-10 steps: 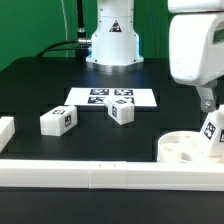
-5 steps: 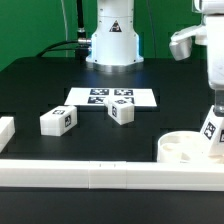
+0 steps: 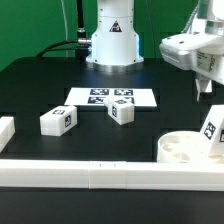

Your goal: Assemble stool

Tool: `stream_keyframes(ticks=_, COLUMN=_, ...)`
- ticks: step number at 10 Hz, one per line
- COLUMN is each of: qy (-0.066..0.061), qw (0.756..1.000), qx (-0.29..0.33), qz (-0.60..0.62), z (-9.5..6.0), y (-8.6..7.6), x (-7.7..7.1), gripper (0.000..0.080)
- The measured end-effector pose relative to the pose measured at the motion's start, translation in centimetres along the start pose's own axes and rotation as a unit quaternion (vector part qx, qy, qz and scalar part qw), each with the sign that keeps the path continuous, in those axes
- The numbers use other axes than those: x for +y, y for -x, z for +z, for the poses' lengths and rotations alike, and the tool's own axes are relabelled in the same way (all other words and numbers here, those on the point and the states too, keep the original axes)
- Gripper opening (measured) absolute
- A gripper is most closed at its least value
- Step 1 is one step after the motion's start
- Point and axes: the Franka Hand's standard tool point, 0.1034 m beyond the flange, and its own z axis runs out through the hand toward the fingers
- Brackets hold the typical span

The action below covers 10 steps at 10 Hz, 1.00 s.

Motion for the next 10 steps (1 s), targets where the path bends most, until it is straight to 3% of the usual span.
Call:
stream_keyframes(ticks=2, qy=-0.001, qw=1.0, qx=0.0, qz=0.013, z=0.1, y=0.2, x=-0.1, gripper=0.0624)
stream_keyframes(ticks=3, qy=-0.001, qw=1.0, qx=0.0, qz=0.014, z=0.1, y=0.2, x=-0.1, gripper=0.0448)
stream_keyframes(ticks=4, qy=-0.001, qw=1.0, qx=0.0, qz=0.014, z=0.1, y=0.2, x=-0.1, gripper=0.0337)
stream_keyframes(ticks=8, qy=-0.001, qw=0.996, qx=0.001, qz=0.094, z=0.1, y=0.3, x=-0.1, gripper=0.0337)
stream_keyframes(ticks=10, qy=-0.013, qw=0.98, qx=0.013, qz=0.197, z=0.2, y=1.2, x=-0.4, gripper=0.0337)
